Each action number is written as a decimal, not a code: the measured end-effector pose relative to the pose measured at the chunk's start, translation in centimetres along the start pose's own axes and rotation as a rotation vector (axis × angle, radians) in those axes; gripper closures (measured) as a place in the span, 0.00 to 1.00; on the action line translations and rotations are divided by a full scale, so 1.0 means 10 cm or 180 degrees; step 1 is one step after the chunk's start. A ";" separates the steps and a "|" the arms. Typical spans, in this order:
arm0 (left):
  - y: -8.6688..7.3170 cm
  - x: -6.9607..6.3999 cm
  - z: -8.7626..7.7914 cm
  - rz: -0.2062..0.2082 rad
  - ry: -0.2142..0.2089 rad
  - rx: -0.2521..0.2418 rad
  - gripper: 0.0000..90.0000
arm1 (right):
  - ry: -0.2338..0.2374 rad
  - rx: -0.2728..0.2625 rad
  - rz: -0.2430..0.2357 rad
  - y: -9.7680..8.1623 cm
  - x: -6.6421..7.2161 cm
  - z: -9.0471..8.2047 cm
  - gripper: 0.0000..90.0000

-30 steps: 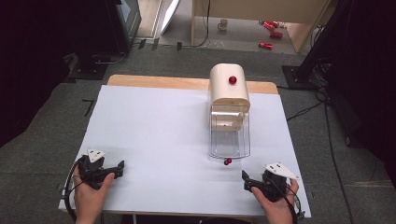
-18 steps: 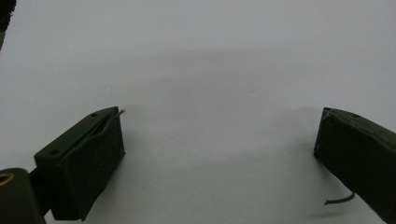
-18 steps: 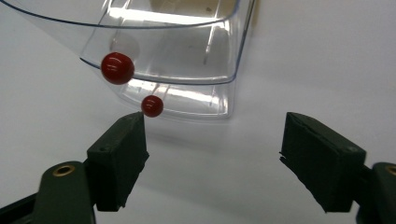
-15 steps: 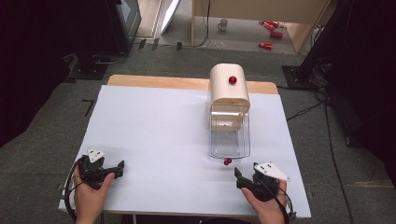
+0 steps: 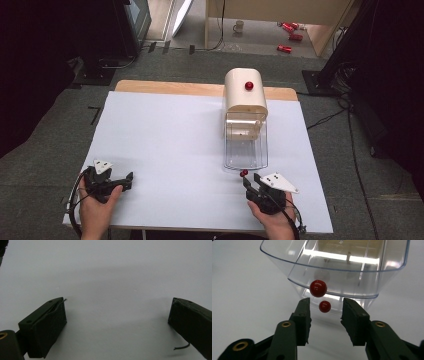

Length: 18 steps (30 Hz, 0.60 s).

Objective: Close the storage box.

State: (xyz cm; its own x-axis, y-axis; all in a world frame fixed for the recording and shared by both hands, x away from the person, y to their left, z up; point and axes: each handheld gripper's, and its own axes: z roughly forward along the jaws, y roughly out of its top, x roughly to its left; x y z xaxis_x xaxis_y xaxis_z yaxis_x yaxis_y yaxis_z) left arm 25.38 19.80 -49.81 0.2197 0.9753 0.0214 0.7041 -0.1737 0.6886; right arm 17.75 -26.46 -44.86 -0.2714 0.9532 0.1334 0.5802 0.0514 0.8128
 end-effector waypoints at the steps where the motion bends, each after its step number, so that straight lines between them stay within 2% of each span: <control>1: 0.00 0.00 0.00 -0.0001 0.0002 0.0000 0.02 | 0.0000 -0.0009 0.0012 0.01 0.01 0.01 0.70; 10: 0.00 0.00 0.00 0.0000 0.0002 -0.0001 0.02 | 0.0062 -0.0016 0.0073 0.03 0.04 0.04 0.83; 17: 0.00 0.00 0.00 0.0000 0.0002 -0.0001 0.02 | 0.0073 -0.0027 0.0075 0.06 0.04 0.02 0.86; 18: 0.00 0.00 0.00 0.0002 0.0002 0.0000 0.02 | 0.0078 -0.0074 0.0084 0.07 0.05 0.00 0.91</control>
State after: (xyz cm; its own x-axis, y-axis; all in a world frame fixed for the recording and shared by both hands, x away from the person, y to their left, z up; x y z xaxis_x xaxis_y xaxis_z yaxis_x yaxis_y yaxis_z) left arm 25.37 19.79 -49.81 0.2197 0.9753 0.0222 0.7039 -0.1742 0.6886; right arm 18.02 -26.00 -44.21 -0.2752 0.9465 0.1686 0.5695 0.0192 0.8218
